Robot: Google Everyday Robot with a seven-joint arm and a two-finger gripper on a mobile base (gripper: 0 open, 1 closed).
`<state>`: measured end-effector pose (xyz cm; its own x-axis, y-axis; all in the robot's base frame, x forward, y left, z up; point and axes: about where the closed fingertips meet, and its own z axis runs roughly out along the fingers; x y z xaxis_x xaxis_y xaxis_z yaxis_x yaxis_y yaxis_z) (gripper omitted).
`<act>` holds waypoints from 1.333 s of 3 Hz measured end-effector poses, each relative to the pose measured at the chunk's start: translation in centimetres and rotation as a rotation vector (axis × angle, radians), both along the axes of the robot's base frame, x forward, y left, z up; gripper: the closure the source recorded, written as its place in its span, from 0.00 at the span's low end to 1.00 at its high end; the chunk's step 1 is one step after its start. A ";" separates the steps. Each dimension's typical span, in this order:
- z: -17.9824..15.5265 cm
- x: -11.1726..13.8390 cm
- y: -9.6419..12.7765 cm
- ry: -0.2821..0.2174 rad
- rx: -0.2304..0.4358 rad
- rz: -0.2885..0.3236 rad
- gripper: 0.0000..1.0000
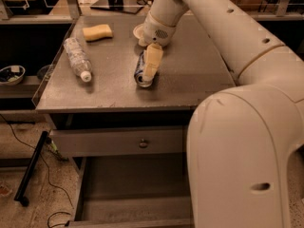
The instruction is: Place pepsi can into middle drawer
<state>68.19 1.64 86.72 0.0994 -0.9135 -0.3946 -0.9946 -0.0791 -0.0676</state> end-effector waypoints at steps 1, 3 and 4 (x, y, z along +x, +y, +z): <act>-0.8 0.2 0.4 0.019 0.015 0.009 0.00; -1.7 0.3 1.1 0.035 0.034 0.039 0.00; -1.7 0.3 1.1 0.035 0.034 0.039 0.19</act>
Offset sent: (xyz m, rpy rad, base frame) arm -0.0031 0.0030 -0.0134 0.0229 0.0725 0.0456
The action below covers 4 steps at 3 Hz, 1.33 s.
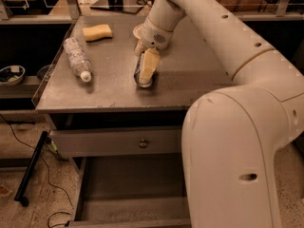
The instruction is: Place pepsi can into middle drawer
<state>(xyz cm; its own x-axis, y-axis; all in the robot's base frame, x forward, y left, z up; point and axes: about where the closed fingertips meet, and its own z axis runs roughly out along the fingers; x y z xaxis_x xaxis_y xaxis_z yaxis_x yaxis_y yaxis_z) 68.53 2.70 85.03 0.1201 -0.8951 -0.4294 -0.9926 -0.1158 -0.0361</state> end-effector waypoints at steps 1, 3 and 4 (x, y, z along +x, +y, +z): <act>0.0 0.0 0.0 0.000 0.000 0.000 0.42; 0.0 0.0 0.0 0.000 0.000 0.000 0.96; 0.5 0.1 0.1 -0.009 0.013 -0.008 1.00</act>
Offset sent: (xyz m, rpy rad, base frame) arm 0.0000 0.0000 0.0000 0.0000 0.0000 0.0000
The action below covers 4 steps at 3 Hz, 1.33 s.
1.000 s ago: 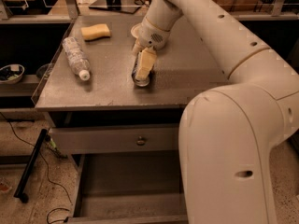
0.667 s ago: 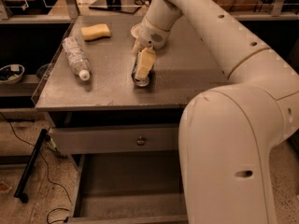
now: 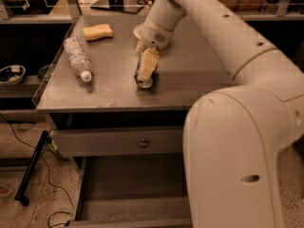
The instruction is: Place pepsi can into middle drawer
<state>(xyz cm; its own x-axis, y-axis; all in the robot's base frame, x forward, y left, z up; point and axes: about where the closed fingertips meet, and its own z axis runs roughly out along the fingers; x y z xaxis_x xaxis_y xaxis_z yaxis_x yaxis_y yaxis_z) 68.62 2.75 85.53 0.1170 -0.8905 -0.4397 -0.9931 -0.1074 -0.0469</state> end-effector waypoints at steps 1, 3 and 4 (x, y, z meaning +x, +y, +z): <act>1.4 -0.4 -0.6 -0.019 0.024 -0.013 1.00; 6.4 -3.6 -4.0 -0.078 0.030 -0.070 1.00; 9.4 -7.2 -5.5 -0.115 0.041 -0.089 1.00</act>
Offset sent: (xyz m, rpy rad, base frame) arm -0.0429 -0.0456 0.0718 0.0174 -0.0743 -0.0667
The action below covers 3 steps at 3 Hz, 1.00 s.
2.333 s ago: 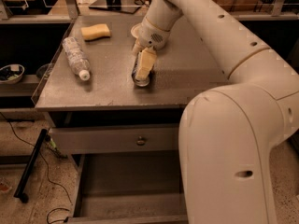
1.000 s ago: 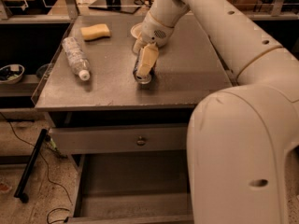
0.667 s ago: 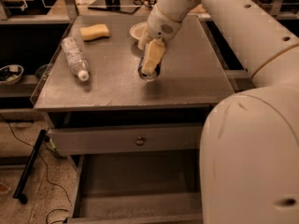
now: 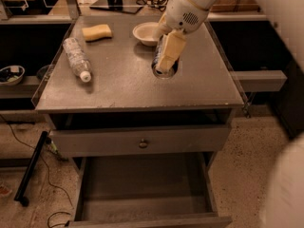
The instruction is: Place pepsi can into middle drawer
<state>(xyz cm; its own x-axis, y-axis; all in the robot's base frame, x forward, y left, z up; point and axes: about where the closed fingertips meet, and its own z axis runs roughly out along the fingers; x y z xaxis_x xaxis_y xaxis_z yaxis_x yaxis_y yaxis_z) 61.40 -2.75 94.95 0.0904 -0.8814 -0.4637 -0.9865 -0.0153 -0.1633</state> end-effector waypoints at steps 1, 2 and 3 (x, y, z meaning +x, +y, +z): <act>1.0 -3.0 -0.6 -0.022 0.011 -0.004 1.00; 1.4 -6.6 -1.2 -0.044 0.005 -0.017 1.00; 0.0 -10.6 -1.3 -0.065 -0.028 -0.012 1.00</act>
Offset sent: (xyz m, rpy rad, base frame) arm -0.1169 -0.0225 0.0092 -0.0145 -0.0524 -0.0345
